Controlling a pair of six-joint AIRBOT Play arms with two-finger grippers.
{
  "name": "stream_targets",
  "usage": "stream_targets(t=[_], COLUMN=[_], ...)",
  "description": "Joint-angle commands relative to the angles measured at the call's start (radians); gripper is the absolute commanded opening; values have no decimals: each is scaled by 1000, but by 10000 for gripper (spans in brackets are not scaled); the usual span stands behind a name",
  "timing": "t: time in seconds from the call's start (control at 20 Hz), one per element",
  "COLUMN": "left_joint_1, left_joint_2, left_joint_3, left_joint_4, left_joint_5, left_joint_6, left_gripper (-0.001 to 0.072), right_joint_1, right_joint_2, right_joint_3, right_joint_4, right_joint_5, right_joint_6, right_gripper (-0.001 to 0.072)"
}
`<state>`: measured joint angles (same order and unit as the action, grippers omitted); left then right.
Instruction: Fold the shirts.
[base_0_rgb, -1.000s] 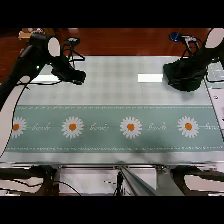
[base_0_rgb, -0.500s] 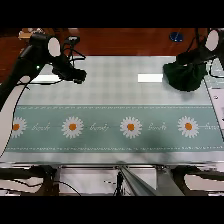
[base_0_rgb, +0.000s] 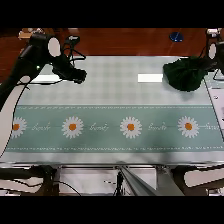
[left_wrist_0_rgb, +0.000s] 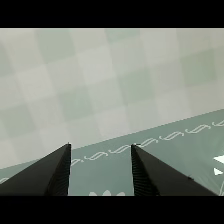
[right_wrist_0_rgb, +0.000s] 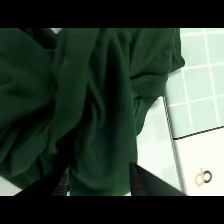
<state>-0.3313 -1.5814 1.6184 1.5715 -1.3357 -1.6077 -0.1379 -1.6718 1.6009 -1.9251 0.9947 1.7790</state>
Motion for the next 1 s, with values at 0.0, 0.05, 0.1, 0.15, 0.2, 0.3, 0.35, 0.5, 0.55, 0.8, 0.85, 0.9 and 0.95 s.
stream_targets(t=[0.0,0.05,0.1,0.15,0.2,0.3,0.35,0.5,0.55,0.8,0.85,0.9,0.95], left_joint_1=[0,0,0,0,0,0,0,0,0,0,0,0,0], left_joint_2=[-1,-1,-1,-1,-1,0,0,0,0,3,7,10,16], left_joint_3=[1,1,1,1,1,1,1,1,1,2,5,13,28], left_joint_4=[-1,-1,-1,-1,-1,-1,-4,-51,-61,-64,-64,-64,-64], left_joint_5=[0,0,0,0,0,0,0,0,0,1,1,0,0], left_joint_6=[-3,-3,-3,-3,-3,-3,-3,-2,-2,-1,-1,-1,-2], left_gripper=[467,467,467,467,467,466,467,466,466,466,466,465,465], right_joint_1=[-55,-62,-68,-73,-73,-73,-73,-73,-73,-73,-73,-73,-73], right_joint_2=[-60,-72,-85,-98,-111,-146,-164,-217,-231,-216,-186,-148,-98], right_joint_3=[1,1,1,1,1,1,1,1,1,1,1,1,1], right_joint_4=[64,87,112,134,156,179,179,180,180,168,160,159,159], right_joint_5=[-92,-123,-159,-190,-214,-235,-234,-219,-209,-190,-197,-212,-232], right_joint_6=[76,79,79,79,79,79,79,79,79,59,34,0,-34], right_gripper=[420,420,420,420,420,420,419,417,405,22,22,22,22])
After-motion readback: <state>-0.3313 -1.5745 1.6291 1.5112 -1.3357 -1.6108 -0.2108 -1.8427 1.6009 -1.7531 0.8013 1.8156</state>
